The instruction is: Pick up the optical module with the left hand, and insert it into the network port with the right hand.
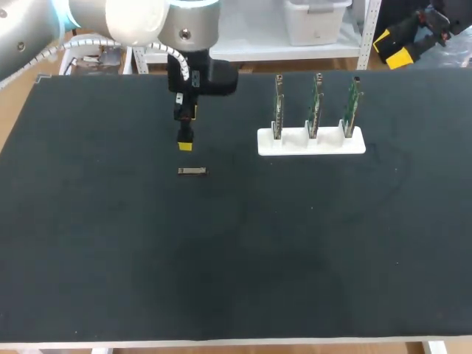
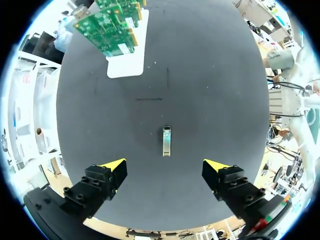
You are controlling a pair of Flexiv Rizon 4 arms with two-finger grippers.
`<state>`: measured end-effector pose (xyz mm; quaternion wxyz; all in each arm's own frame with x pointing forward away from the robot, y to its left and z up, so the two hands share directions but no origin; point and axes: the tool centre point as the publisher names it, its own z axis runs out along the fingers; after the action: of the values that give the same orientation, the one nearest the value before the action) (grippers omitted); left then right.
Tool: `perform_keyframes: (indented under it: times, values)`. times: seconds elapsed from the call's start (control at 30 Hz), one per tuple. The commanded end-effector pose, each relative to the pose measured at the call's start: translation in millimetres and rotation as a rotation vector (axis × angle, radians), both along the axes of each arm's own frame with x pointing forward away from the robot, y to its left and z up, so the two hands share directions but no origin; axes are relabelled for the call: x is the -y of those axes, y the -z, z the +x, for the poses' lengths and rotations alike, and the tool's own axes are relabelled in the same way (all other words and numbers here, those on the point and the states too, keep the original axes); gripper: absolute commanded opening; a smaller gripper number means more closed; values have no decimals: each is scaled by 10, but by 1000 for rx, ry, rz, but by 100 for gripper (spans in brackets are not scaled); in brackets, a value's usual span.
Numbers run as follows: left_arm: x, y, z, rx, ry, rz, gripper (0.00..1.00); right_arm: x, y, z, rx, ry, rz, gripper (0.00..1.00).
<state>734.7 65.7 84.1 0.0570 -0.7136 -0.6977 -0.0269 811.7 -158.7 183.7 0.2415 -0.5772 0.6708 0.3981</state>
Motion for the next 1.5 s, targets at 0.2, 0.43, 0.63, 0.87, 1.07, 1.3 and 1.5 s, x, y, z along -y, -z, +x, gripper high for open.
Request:
perform_keyframes:
  times: [0.2,0.43,0.63,0.87,1.07,1.3,1.5]
  values:
    - [20,207,-152,0,22,51,100,11,-6,81,-90,-120,31,100]
    - [48,275,-198,21,1,65,100,11,-6,81,-90,-120,31,100]
    - [3,334,-181,24,-62,38,100,11,-6,81,-90,-120,31,100]
    - [-85,435,-159,20,-102,27,100,11,-6,81,-90,-120,31,100]
    - [-197,559,-122,8,-128,29,100,11,-6,81,-90,-120,31,100]
    - [-251,623,-75,8,-149,14,100,11,-6,81,-90,-120,31,100]
    - [-224,657,-50,8,-159,-12,100,11,-6,81,-90,-120,31,100]
